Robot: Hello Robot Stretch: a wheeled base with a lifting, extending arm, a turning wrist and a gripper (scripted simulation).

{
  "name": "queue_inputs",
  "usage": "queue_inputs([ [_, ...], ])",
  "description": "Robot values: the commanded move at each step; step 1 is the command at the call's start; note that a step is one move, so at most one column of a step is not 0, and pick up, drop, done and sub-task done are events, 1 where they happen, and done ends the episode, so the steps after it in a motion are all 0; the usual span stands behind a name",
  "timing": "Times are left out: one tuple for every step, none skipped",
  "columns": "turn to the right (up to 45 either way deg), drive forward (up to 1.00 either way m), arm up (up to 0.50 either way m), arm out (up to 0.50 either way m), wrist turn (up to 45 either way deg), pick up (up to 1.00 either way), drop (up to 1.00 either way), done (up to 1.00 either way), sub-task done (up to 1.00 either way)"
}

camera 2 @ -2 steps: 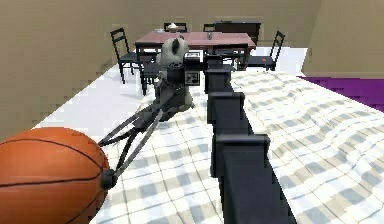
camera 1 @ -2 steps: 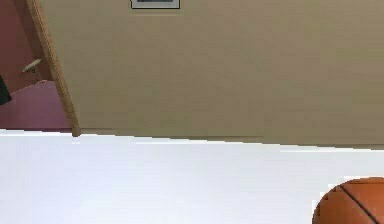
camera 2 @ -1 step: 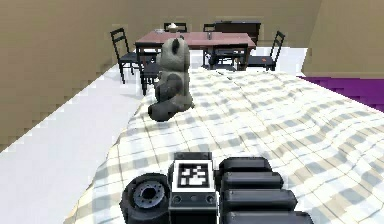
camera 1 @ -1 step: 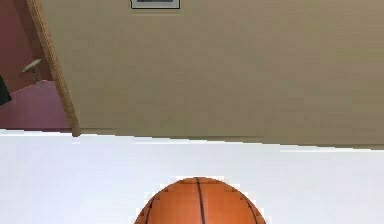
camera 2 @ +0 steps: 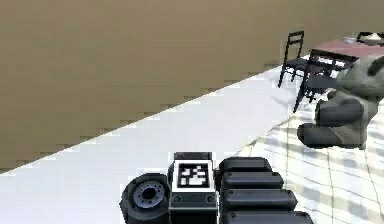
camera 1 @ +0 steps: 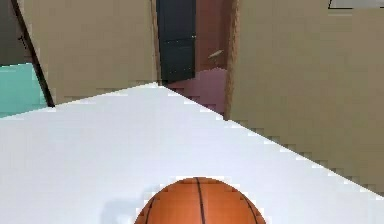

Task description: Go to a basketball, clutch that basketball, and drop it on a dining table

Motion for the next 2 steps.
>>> queue_inputs([
  [-6.0,0.0,0.0,0.0,0.0,0.0,0.0,0.0,0.0],
  [0.0,0.45,0.0,0.0,0.0,0.0,0.0,0.0,0.0],
])
